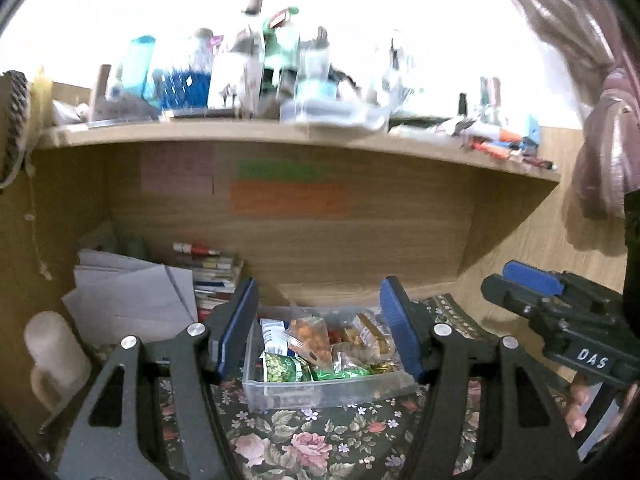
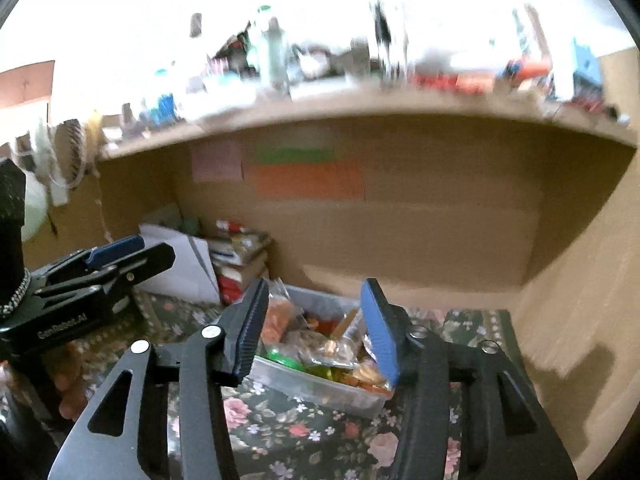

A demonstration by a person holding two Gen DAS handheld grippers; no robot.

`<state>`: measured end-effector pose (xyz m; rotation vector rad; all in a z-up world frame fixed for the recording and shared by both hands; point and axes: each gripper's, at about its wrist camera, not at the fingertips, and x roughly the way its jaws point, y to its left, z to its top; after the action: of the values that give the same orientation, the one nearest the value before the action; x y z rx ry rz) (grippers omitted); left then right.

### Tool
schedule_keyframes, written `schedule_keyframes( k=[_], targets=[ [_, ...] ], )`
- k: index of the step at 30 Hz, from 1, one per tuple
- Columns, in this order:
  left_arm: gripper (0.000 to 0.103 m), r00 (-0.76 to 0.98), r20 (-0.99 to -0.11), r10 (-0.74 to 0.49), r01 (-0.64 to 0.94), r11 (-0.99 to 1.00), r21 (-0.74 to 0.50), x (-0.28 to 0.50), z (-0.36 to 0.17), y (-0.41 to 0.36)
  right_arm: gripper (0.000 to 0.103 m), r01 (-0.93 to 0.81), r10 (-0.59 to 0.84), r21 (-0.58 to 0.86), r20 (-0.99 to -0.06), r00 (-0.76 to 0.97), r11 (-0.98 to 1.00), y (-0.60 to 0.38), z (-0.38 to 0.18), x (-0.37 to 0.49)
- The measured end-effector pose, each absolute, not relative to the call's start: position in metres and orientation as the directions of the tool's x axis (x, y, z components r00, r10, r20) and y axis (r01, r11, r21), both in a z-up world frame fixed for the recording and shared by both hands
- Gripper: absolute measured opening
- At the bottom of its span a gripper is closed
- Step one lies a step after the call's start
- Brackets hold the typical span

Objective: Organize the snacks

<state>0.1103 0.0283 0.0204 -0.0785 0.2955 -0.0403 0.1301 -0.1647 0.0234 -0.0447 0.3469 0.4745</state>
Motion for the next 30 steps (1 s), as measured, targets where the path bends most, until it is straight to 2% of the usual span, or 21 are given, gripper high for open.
schedule_keyframes(
  k=[6,11,14,19,30],
  targets=[
    [0.078,0.968,-0.248,-0.039,0.025,0.998,-0.06,0.077,0.03,0.023,0.065,-0.452,0.446,0.045,-0.277,0.851,0.891,-0.171,0.036,0.099],
    [0.091,0.975,-0.218,-0.028,0.019,0.999,-0.041,0.052,0.037,0.018,0.084,-0.432,0.427,0.037,-0.258,0.867,0.901,-0.17,0.034,0.088],
    [0.099,0.977,-0.211,-0.015,0.007,0.999,-0.038,0.046,0.036,0.017,0.088,-0.423,0.42,0.045,-0.26,0.87,0.905,-0.173,0.032,0.081],
    [0.103,0.978,-0.206,-0.008,0.003,1.0,-0.024,0.039,0.034,0.014,0.102,-0.398,0.394,0.035,-0.245,0.886,0.917,-0.176,0.031,0.071],
    [0.103,0.975,-0.221,-0.025,0.017,0.999,-0.037,0.038,0.029,0.015,0.103,-0.394,0.385,0.013,-0.25,0.888,0.919,-0.169,0.027,0.063]
  ],
)
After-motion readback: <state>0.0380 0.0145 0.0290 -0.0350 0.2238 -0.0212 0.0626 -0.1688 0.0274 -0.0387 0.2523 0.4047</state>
